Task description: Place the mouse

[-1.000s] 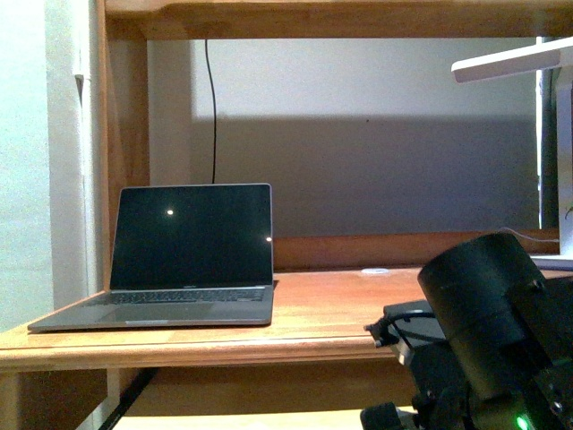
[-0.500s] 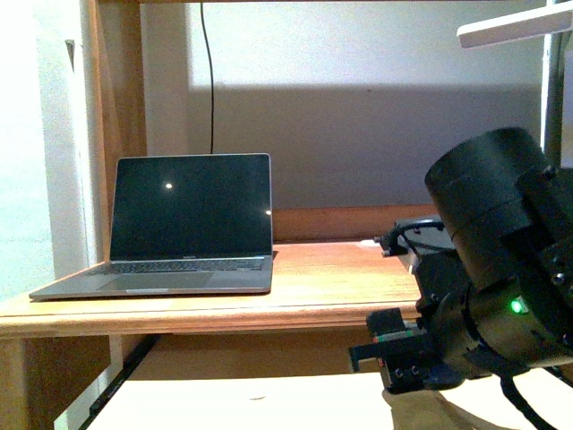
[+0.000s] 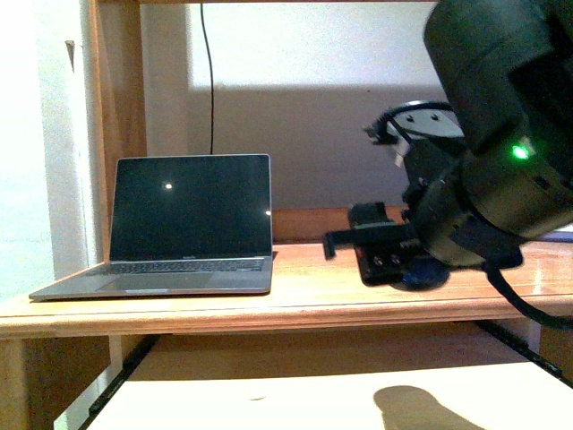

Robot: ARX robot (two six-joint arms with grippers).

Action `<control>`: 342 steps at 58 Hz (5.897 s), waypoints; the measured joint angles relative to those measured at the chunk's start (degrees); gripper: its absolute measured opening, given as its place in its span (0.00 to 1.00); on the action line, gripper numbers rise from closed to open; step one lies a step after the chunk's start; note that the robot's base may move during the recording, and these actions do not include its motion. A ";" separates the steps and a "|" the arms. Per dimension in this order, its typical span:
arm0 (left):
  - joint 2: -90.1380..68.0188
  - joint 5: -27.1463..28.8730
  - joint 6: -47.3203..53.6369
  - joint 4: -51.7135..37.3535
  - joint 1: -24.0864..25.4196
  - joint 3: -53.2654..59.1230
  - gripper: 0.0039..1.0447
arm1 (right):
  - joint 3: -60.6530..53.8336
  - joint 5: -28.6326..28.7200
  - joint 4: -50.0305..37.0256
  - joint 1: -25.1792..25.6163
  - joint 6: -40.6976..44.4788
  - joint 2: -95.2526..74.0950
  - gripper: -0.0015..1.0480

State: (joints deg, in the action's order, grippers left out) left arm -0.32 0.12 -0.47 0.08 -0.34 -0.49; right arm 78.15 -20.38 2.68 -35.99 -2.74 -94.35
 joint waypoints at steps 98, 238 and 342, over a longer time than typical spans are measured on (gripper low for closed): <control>0.00 0.00 0.00 0.00 0.00 0.00 0.93 | 20.13 2.29 -8.11 11.82 5.01 -14.62 0.93; 0.00 0.00 0.00 0.00 0.02 0.00 0.93 | -10.49 20.79 -35.63 7.78 11.52 -24.09 0.93; 0.00 -0.09 0.00 0.00 0.02 0.00 0.93 | -77.33 20.46 -17.44 35.93 2.40 79.25 0.03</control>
State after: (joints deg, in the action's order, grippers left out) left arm -0.32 0.03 -0.47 0.08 -0.32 -0.49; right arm 0.82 0.08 -14.76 -0.05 -0.34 -15.09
